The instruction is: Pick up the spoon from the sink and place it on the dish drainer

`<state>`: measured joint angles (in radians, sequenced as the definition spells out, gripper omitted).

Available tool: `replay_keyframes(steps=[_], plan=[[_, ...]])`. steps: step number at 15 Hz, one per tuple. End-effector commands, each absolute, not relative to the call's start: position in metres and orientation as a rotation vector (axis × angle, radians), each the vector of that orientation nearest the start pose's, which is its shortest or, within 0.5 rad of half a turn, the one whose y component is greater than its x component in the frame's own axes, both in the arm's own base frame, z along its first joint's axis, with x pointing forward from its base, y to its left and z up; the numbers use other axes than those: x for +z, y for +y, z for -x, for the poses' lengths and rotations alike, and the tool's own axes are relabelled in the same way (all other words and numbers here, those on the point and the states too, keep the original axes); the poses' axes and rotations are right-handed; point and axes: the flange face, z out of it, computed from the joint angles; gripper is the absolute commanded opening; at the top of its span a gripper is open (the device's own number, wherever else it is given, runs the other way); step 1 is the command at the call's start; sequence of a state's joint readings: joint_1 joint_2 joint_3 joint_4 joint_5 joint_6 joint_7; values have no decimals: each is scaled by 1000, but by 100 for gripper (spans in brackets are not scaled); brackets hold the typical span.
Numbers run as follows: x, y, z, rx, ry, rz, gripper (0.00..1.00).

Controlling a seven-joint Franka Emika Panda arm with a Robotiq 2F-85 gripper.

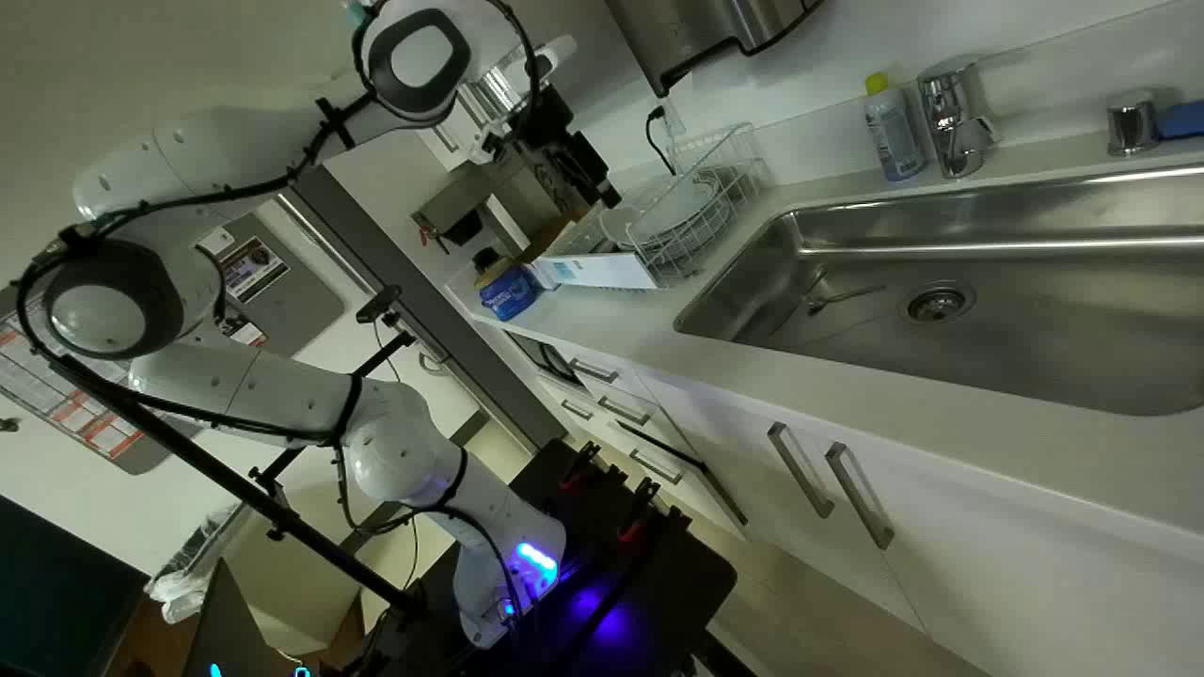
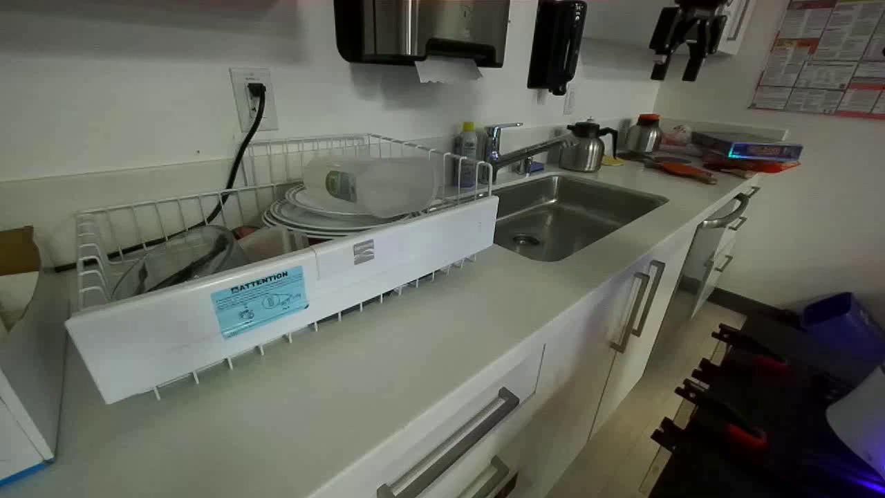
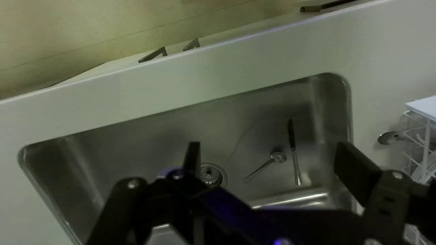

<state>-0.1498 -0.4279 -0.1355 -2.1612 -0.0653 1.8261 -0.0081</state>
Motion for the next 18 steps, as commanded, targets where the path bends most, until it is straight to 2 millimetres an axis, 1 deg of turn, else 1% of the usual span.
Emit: replay_keyframes(steps=[1, 6, 7, 9, 12, 15, 17, 18], plan=[[574, -136, -414, -137, 400, 3133, 100], [574, -136, -414, -138, 400, 3133, 100], [574, -136, -417, -144, 409, 3132, 100], [567, -136, -435, -154, 447, 3125, 100], [546, -136, -470, -214, 491, 3103, 100], [515, -130, -512, -339, 498, 3099, 100], [492, -124, -538, -375, 494, 3107, 100], [482, -121, -548, -382, 495, 3109, 100]])
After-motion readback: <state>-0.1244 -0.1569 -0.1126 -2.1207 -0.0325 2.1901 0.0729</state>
